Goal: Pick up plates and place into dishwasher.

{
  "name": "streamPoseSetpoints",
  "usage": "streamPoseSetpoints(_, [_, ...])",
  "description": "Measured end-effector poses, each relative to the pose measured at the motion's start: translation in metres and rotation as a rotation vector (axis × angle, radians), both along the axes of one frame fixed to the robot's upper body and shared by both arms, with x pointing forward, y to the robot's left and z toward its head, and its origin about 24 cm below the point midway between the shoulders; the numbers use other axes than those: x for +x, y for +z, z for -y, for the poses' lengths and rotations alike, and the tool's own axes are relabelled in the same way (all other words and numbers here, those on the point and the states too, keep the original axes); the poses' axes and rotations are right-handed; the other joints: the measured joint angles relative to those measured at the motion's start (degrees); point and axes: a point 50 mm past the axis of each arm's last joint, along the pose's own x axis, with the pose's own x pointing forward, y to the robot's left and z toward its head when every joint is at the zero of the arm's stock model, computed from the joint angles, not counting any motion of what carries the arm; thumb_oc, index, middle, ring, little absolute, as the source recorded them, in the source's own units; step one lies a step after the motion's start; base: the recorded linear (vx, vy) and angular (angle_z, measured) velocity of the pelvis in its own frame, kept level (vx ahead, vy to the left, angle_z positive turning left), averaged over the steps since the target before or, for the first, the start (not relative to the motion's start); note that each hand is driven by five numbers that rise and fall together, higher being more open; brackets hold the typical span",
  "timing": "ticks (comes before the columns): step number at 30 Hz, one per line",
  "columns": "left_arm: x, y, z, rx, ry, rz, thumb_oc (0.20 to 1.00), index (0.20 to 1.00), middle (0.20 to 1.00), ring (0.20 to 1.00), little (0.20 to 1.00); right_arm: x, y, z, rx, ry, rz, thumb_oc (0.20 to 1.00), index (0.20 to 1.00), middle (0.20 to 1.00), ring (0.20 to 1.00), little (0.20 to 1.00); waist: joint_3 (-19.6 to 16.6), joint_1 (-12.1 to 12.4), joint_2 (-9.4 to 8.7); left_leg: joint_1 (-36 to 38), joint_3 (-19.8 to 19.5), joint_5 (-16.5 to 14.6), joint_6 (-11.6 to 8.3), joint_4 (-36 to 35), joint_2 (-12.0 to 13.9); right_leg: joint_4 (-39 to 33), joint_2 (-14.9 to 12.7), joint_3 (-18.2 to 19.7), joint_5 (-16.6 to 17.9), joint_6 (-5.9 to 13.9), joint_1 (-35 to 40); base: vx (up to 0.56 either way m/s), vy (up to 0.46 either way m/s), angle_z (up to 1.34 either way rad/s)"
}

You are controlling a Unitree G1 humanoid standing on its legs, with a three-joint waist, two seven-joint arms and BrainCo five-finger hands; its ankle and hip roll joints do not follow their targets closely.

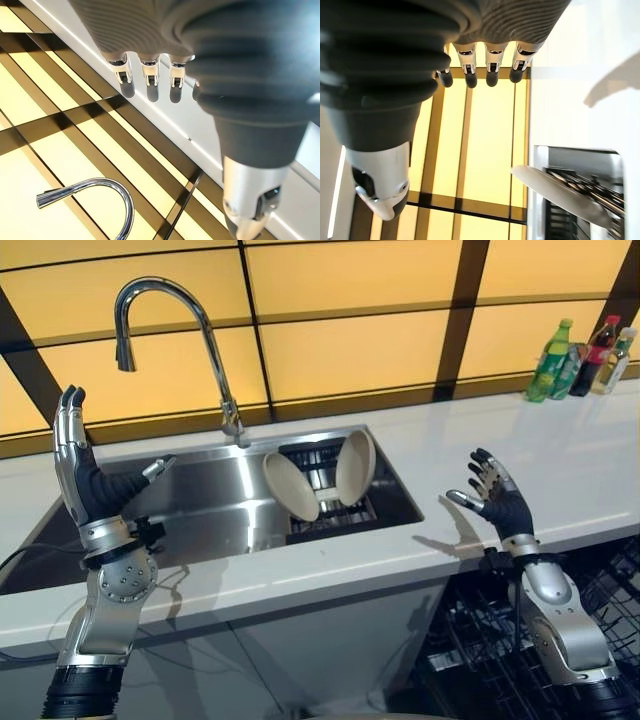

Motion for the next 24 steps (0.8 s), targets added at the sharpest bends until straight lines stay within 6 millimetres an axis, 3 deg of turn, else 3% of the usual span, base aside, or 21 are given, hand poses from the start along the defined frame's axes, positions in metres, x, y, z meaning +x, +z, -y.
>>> streamPoseSetpoints(11, [0.001,0.001,-0.001,0.008,-0.014,-0.026,1.0,1.0,1.0,1.0,1.0,-0.001,0.0,0.004,0.004,-0.028,-0.005,1.0,1.0,1.0,1.0,1.0,1.0,-0.9,-0.44,0.4,-0.6,0.6,-0.14,-2.1,-0.5,-1.6,0.0,1.2,1.0,0.37,-0.7,0.17,0.174,-0.07])
streamPoseSetpoints(16, [0.015,0.007,0.006,0.06,-0.046,-0.04,1.0,1.0,1.0,1.0,1.0,0.006,-0.008,0.004,-0.013,-0.043,-0.03,1.0,1.0,1.0,1.0,1.0,3.5,-1.0,-1.64,-2.2,0.3,1.2,-0.3,-2.7,-0.9,-1.5,-0.2,2.0,1.6,0.51,-4.1,-0.04,0.134,-0.08])
streamPoseSetpoints(21, [0.024,0.02,0.006,0.112,-0.042,-0.024,1.0,1.0,1.0,1.0,1.0,0.015,0.009,0.002,-0.004,-0.06,0.059,1.0,1.0,1.0,1.0,1.0,6.7,-2.5,-1.15,-3.0,0.2,1.5,-0.38,-2.6,-0.9,-1.5,-0.2,1.9,1.8,0.48,-4.7,0.03,0.105,0.01])
streamPoseSetpoints(24, [0.032,0.028,0.009,0.23,-0.037,-0.042,1.0,1.0,1.0,1.0,1.0,0.02,0.02,0.002,-0.006,-0.057,0.102,1.0,1.0,1.0,1.0,1.0,8.7,-2.8,-0.63,-2.8,0.3,1.5,-0.38,-2.6,-0.9,-1.5,-0.3,2.0,1.9,0.5,-4.6,0.07,0.113,0.0])
